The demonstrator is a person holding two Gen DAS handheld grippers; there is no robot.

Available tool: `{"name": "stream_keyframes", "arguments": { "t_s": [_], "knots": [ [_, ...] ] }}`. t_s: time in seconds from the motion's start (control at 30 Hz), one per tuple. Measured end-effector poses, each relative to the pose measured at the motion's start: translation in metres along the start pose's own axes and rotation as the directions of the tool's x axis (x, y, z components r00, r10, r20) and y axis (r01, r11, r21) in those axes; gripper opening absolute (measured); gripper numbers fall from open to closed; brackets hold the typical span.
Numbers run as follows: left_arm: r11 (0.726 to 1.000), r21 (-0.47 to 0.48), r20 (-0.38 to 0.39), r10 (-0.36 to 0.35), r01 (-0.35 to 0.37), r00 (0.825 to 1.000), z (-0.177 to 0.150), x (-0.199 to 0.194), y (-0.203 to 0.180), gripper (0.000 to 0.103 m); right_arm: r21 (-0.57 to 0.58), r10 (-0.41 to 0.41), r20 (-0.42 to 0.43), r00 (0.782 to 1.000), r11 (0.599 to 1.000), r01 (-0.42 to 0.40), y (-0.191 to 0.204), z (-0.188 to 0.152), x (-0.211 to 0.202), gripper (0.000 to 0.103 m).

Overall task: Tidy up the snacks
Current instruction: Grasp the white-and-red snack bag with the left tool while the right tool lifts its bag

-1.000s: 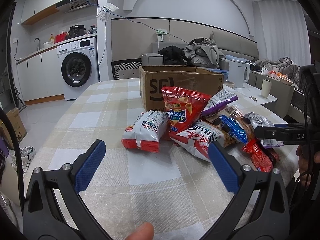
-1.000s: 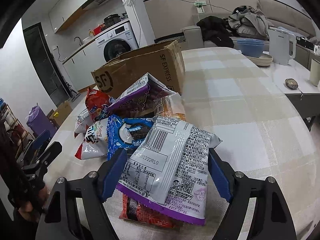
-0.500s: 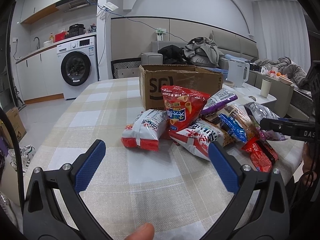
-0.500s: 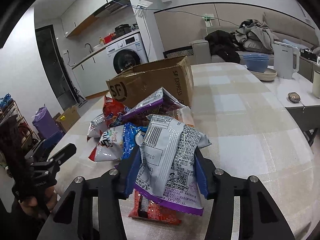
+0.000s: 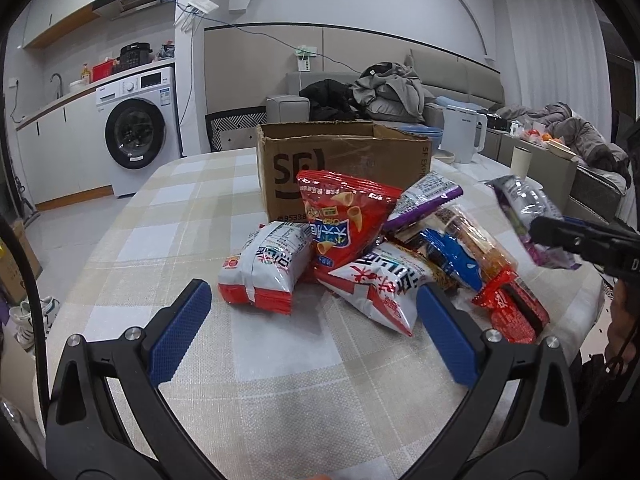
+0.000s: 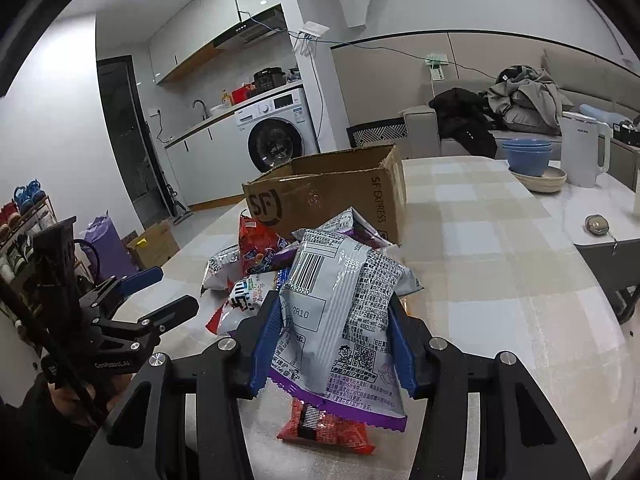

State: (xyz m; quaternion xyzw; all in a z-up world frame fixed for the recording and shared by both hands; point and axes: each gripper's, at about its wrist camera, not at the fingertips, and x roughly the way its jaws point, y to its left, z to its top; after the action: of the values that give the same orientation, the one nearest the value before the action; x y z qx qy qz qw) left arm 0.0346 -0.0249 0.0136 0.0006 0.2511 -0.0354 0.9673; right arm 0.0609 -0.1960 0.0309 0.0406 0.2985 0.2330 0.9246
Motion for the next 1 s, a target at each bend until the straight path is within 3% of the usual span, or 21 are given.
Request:
{"name": "stream_keyframes", "arguments": {
  "t_s": [0.3, 0.63, 0.9, 1.0],
  "knots": [
    [0.997, -0.061, -0.050, 0.038, -0.041, 0.998, 0.019, 0.024, 0.037, 0.102, 0.016, -0.028, 0.025, 0.999, 1.000, 0.027, -0.009, 0.015, -0.004, 0.051],
    [0.996, -0.080, -0.172, 0.021, -0.035, 0.985, 0.032, 0.073, 0.062, 0.102, -0.010, -0.026, 0.002, 1.000, 1.000, 0.026, -0.001, 0.019, 0.009, 0.051],
    [0.998, -0.054, -0.218, 0.017, -0.030, 0.976, 0.029, 0.101, 0.061, 0.089, -0.007, -0.026, -0.009, 1.000, 1.000, 0.026, -0.002, 0.023, 0.013, 0.051],
    [0.999, -0.050, -0.242, 0.002, -0.014, 0.970, 0.029, 0.111, 0.058, 0.079, -0.006, -0.027, -0.011, 1.000, 1.000, 0.027, -0.002, 0.023, 0.015, 0.051]
  ]
}}
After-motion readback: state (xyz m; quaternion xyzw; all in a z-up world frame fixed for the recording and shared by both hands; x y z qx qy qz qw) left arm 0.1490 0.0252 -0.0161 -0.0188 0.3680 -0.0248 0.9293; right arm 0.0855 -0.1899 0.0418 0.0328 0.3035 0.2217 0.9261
